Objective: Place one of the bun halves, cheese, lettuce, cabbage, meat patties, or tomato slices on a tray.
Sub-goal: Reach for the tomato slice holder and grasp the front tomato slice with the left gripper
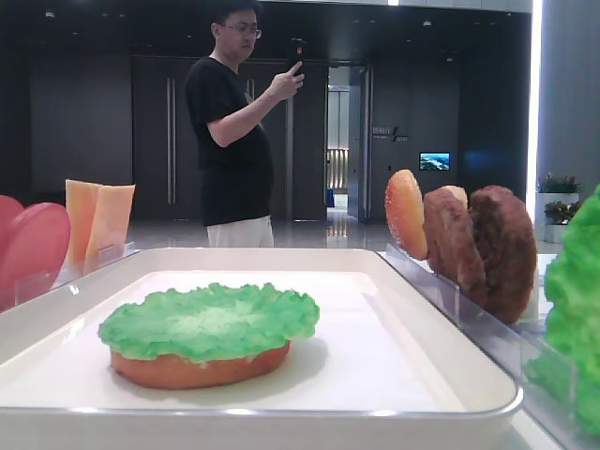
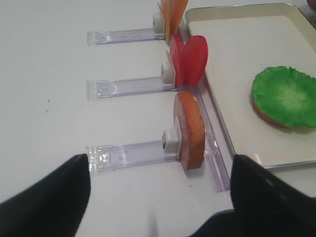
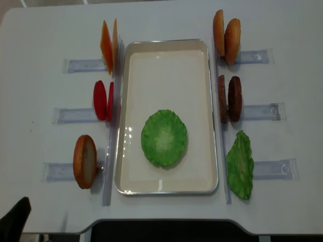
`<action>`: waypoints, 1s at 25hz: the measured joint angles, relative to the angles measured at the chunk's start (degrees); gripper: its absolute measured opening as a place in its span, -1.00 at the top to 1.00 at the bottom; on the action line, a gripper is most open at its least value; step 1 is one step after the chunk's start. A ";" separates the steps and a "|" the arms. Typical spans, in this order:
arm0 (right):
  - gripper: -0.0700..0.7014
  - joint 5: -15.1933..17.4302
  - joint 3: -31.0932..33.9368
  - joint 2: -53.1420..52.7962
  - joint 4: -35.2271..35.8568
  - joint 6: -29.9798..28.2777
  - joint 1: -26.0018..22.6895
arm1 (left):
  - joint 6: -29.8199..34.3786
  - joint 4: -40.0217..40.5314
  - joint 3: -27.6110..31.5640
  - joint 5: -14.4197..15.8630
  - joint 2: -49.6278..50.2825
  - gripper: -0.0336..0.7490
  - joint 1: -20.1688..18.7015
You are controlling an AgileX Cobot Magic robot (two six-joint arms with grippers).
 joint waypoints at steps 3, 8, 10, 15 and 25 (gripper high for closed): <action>-0.37 0.00 0.00 0.00 0.00 0.00 0.00 | -0.94 -0.41 0.00 -0.05 0.00 -0.85 0.00; -0.37 0.00 0.00 0.00 0.00 0.00 0.00 | -2.72 -0.47 0.00 -0.05 0.00 -0.84 0.00; -0.37 0.00 0.00 0.00 0.00 0.00 0.00 | -3.27 -0.47 0.00 -0.05 0.00 -0.84 0.00; -0.37 0.00 0.00 0.00 0.00 0.00 0.00 | -4.33 -0.52 0.00 -0.05 3.07 -0.84 0.00; -0.37 0.00 0.00 0.00 0.00 0.00 0.00 | -4.50 -0.52 -6.43 0.15 20.68 -0.84 0.00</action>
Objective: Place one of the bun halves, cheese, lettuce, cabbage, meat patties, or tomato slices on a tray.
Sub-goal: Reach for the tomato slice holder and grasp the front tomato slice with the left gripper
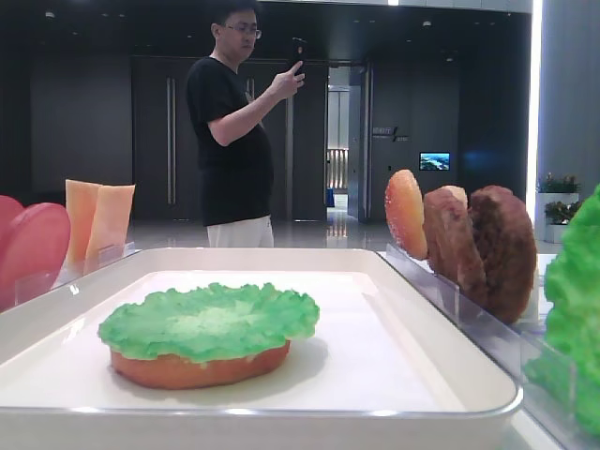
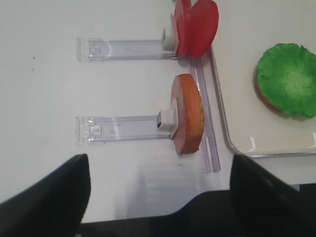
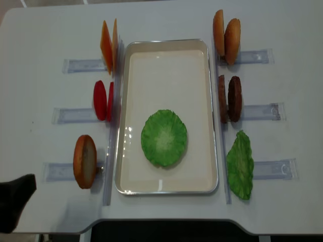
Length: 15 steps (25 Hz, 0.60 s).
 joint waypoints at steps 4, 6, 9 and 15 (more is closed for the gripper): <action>-0.37 0.00 0.00 0.00 0.00 0.00 0.00 | -0.05 0.00 -4.53 1.47 9.06 -0.84 0.00; -0.37 0.00 0.00 0.00 0.00 0.00 0.00 | -0.20 0.00 -6.90 2.44 13.91 -0.84 0.00; -0.37 0.00 0.00 0.00 0.00 0.00 0.00 | -0.99 0.00 -10.73 4.10 20.83 -0.83 0.00; -0.37 0.00 0.00 0.00 0.00 0.00 0.00 | -1.29 0.00 -19.36 5.39 33.94 -0.83 0.00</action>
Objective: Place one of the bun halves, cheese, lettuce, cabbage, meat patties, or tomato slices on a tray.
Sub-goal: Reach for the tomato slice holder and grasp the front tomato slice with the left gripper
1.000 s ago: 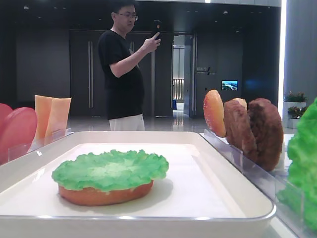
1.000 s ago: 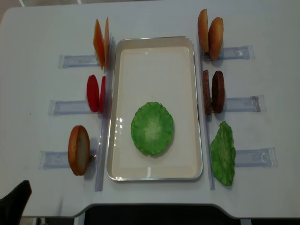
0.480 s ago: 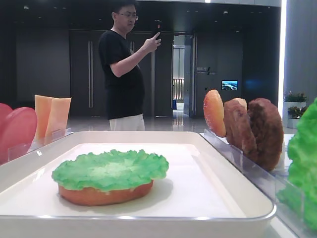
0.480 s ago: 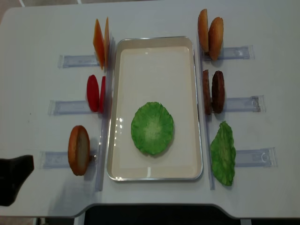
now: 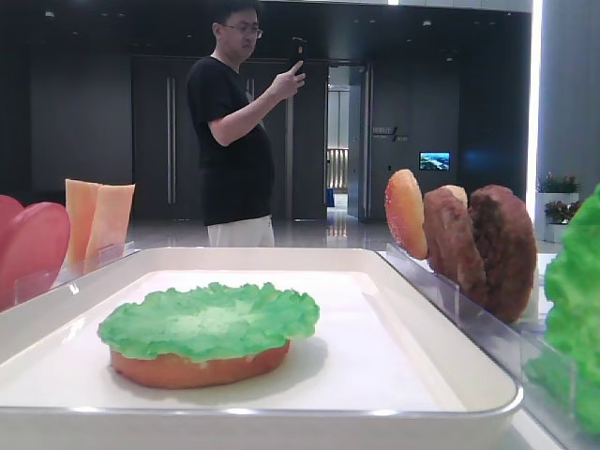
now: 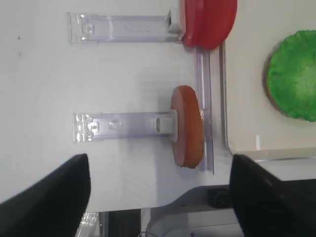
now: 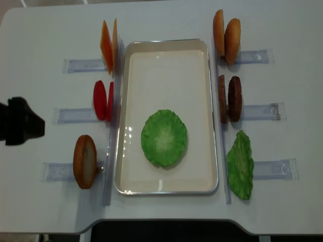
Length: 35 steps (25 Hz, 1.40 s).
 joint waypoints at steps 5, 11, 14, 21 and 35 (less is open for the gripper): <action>-0.37 0.00 0.00 0.00 0.00 0.00 0.00 | 0.00 1.19 -7.46 0.88 8.75 -0.83 0.00; -0.37 0.00 0.00 0.00 0.00 0.00 0.00 | 0.00 4.95 -16.08 1.58 18.09 -0.83 0.00; -0.37 0.00 0.00 0.00 0.00 0.00 0.00 | 0.00 5.33 -18.78 1.58 21.48 -0.83 0.00; -0.37 0.00 0.00 0.00 0.00 0.00 0.00 | -0.20 5.46 -21.83 1.64 27.06 -0.83 0.00; -0.37 0.00 0.00 0.00 0.00 0.00 0.00 | -8.49 11.52 -22.53 1.54 33.95 -0.80 -11.49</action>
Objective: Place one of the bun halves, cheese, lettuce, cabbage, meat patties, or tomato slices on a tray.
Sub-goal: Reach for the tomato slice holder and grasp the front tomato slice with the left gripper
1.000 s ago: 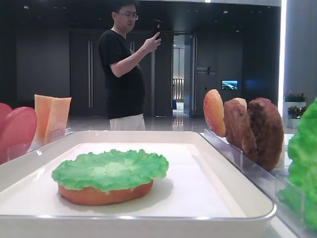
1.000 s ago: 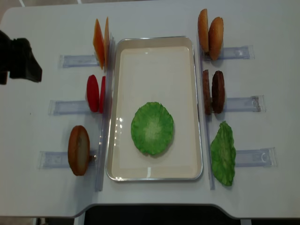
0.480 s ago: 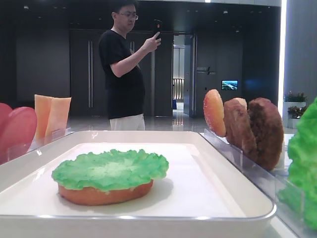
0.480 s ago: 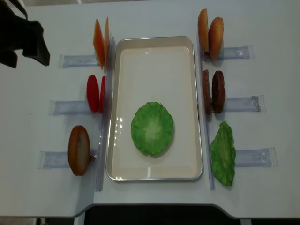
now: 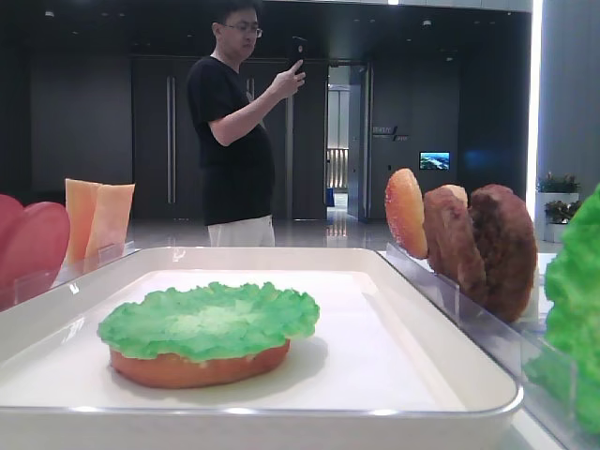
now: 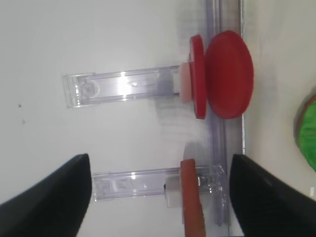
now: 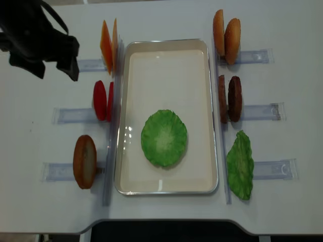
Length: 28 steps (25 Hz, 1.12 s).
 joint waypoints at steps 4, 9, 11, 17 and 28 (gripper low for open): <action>-0.37 0.00 0.00 0.00 0.00 0.00 0.00 | -3.82 0.68 -0.37 -0.07 1.88 -0.80 -4.05; -0.37 0.00 0.00 0.00 0.00 0.00 0.00 | -7.98 1.28 -0.71 -0.17 3.98 -0.80 -7.86; -0.37 0.00 0.00 0.00 0.00 0.00 0.00 | -8.92 1.87 -0.88 -0.25 4.57 -0.80 -9.14; -0.37 0.00 0.00 0.00 0.06 0.00 0.00 | -9.97 2.04 -1.01 -0.31 4.88 -0.80 -9.81; -0.37 0.00 0.00 0.00 0.06 0.00 0.00 | -10.46 1.98 -1.01 -0.31 4.88 -0.80 -9.81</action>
